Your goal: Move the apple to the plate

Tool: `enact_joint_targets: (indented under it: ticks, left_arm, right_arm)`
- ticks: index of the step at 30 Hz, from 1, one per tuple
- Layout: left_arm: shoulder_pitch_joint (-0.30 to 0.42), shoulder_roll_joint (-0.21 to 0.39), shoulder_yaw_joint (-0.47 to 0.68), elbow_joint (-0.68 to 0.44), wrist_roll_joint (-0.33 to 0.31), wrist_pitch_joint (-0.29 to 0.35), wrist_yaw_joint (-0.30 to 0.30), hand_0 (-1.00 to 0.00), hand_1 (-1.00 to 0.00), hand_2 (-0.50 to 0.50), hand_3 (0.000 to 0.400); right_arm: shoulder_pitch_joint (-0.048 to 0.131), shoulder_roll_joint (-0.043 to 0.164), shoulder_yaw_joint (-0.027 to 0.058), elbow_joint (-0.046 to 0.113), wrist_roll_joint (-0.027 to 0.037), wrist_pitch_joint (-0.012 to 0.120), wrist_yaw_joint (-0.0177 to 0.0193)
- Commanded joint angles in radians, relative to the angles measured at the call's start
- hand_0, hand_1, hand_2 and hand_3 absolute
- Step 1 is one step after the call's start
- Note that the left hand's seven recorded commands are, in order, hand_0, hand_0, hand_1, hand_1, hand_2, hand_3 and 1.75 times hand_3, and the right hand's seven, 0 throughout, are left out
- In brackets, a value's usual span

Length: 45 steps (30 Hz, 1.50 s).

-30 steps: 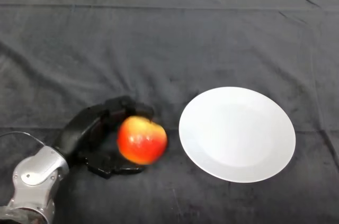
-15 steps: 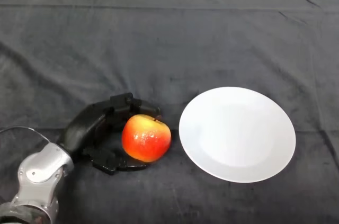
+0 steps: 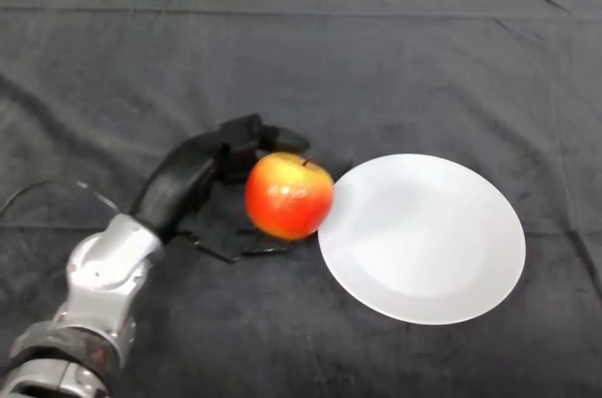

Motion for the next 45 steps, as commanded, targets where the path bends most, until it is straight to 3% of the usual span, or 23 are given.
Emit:
enact_joint_targets:
  ticks: [1, 11, 27, 28, 29, 30, 31, 32, 39, 45]
  left_arm:
    - [-0.063, -0.015, -0.044, -0.047, 0.033, -0.031, 0.03, -1.0, -1.0, 0.0, 0.4]
    - [-0.099, -0.042, -0.273, -0.066, 0.111, -0.036, 0.14, -1.0, -1.0, 0.0, 0.4]
    - [-0.142, -0.03, -0.471, -0.052, 0.172, 0.13, 0.213, -1.0, -0.97, -0.01, 0.4]
    - [-0.143, -0.029, -0.477, -0.051, 0.174, 0.14, 0.217, -0.93, -0.79, -0.07, 0.373]
    - [-0.144, -0.028, -0.483, -0.05, 0.175, 0.15, 0.222, -0.69, -0.17, -0.26, 0.278]
    - [-0.144, -0.028, -0.489, -0.048, 0.176, 0.16, 0.227, -0.49, 0.0, -0.24, 0.195]
    - [-0.144, -0.027, -0.494, -0.048, 0.178, 0.17, 0.231, -0.19, 0.0, -0.1, 0.077]
    - [-0.145, -0.026, -0.499, -0.047, 0.178, 0.179, 0.236, 0.0, 0.0, 0.0, 0.002]
    - [-0.151, -0.018, -0.519, -0.045, 0.179, 0.23, 0.262, 0.0, 0.0, 0.0, 0.0]
    - [-0.157, 0.01, -0.501, -0.043, 0.166, 0.233, 0.277, 0.0, 0.0, 0.0, 0.0]
  right_arm:
    - [-0.014, -0.017, -0.0031, -0.004, 0.0182, -0.008, 0.0002]
    - [-0.014, -0.018, -0.0033, -0.003, 0.0183, -0.008, 0.0007]
    - [-0.015, -0.019, -0.0037, -0.001, 0.0184, -0.008, 0.0015]
    - [-0.015, -0.019, -0.0037, -0.001, 0.0184, -0.008, 0.0015]
    - [-0.015, -0.019, -0.0037, -0.001, 0.0184, -0.008, 0.0015]
    - [-0.015, -0.019, -0.0038, -0.001, 0.0184, -0.008, 0.0016]
    - [-0.015, -0.019, -0.0038, -0.001, 0.0184, -0.008, 0.0016]
    - [-0.015, -0.019, -0.0038, -0.001, 0.0184, -0.008, 0.0016]
    - [-0.015, -0.019, -0.0038, -0.001, 0.0183, -0.008, 0.0017]
    - [-0.015, -0.019, -0.0038, -0.001, 0.0182, -0.008, 0.0018]
